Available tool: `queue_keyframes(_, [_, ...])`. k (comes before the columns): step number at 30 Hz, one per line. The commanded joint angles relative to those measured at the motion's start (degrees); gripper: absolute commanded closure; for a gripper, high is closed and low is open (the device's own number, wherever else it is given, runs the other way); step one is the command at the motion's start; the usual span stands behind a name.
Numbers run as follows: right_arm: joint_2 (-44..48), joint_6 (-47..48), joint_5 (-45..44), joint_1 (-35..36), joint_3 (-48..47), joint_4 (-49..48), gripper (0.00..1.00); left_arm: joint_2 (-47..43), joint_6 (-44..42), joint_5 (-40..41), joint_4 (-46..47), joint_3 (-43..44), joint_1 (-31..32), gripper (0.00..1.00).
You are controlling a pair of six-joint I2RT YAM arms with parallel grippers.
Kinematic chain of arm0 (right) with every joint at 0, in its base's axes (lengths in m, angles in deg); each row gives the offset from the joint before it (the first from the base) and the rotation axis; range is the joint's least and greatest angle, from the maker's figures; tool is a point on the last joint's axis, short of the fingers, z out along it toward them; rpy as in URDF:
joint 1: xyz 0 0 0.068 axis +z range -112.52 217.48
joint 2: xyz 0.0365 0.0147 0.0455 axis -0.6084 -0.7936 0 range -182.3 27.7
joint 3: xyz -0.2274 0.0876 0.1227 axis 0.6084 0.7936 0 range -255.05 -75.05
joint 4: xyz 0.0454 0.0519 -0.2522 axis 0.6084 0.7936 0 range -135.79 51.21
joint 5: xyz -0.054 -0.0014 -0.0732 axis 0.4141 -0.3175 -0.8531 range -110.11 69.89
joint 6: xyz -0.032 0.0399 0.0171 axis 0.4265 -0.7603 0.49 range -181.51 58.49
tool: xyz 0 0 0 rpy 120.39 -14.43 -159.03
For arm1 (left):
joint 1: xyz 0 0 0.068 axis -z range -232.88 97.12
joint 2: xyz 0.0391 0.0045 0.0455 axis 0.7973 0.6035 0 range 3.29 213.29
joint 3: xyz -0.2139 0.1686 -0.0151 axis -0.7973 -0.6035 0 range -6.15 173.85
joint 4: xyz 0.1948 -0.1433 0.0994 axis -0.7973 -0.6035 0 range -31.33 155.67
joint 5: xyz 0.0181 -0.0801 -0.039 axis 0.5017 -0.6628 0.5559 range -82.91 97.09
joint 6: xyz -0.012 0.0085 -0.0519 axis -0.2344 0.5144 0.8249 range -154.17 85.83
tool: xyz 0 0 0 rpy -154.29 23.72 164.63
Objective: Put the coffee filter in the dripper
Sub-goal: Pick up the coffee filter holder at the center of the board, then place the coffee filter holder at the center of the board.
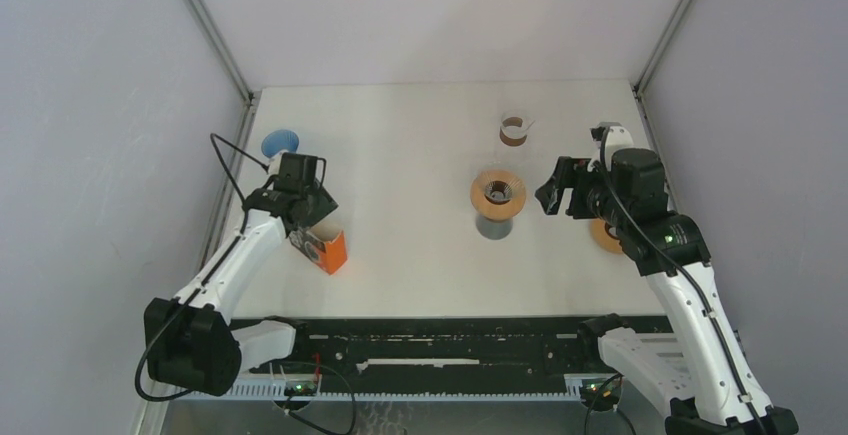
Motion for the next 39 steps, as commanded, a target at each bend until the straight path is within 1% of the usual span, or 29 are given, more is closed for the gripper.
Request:
queue_keyframes(1, [1.17,1.31,-0.48,-0.48,0.07,-2.06,0.14,0.74,-1.10,0.57,1.82,0.25,-0.47,0.56])
queue_keyframes(4, [1.46,1.10,-0.62,-0.57,0.16,-1.97,0.14,0.85,-1.40,0.03,2.06,-0.28,-0.50,0.65])
queue_keyframes(8, [1.68,1.06,-1.00,-0.83,0.16,-2.11,0.14,1.13,-3.47,-1.05,1.59,0.80,-0.44,0.83])
queue_keyframes(10, [1.90,0.89,-1.13,-0.92,0.16,-2.20,0.14,1.46,-5.09,-2.19,1.34,2.01,-0.39,0.89])
queue_keyframes(13, [2.50,0.82,-1.84,-1.09,0.61,-2.45,0.14,2.73,-7.22,-3.93,1.28,4.75,-0.32,0.95])
queue_keyframes(17, [3.34,0.61,-2.71,-1.51,1.44,-2.76,0.14,6.86,-12.14,-6.97,0.63,11.20,-0.11,0.99])
queue_keyframes(21, [4.32,0.60,-3.69,-1.87,2.38,-3.33,0.14,13.06,-15.39,-10.00,-0.35,19.82,1.29,1.00])
queue_keyframes(25, [4.94,0.57,-4.60,-2.36,3.24,-4.07,0.14,20.29,-19.04,-10.39,-3.11,29.02,4.40,1.00])
queue_keyframes(29, [4.82,0.65,-4.98,-2.80,4.01,-4.65,0.14,27.54,-23.51,-9.85,-8.24,38.13,7.60,1.00])
queue_keyframes(32, [4.83,0.50,-5.42,-2.99,4.49,-5.12,0.14,32.13,-28.06,-7.28,-12.19,43.32,10.11,1.00])
queue_keyframes(35, [5.15,0.26,-5.46,-3.25,5.10,-5.82,0.14,34.80,-33.27,-3.87,-14.59,46.02,11.74,1.00])
queue_keyframes(39, [5.52,0.26,-5.56,-3.45,6.06,-6.58,0.14,35.94,-38.40,-1.87,-14.44,45.47,12.95,1.00])
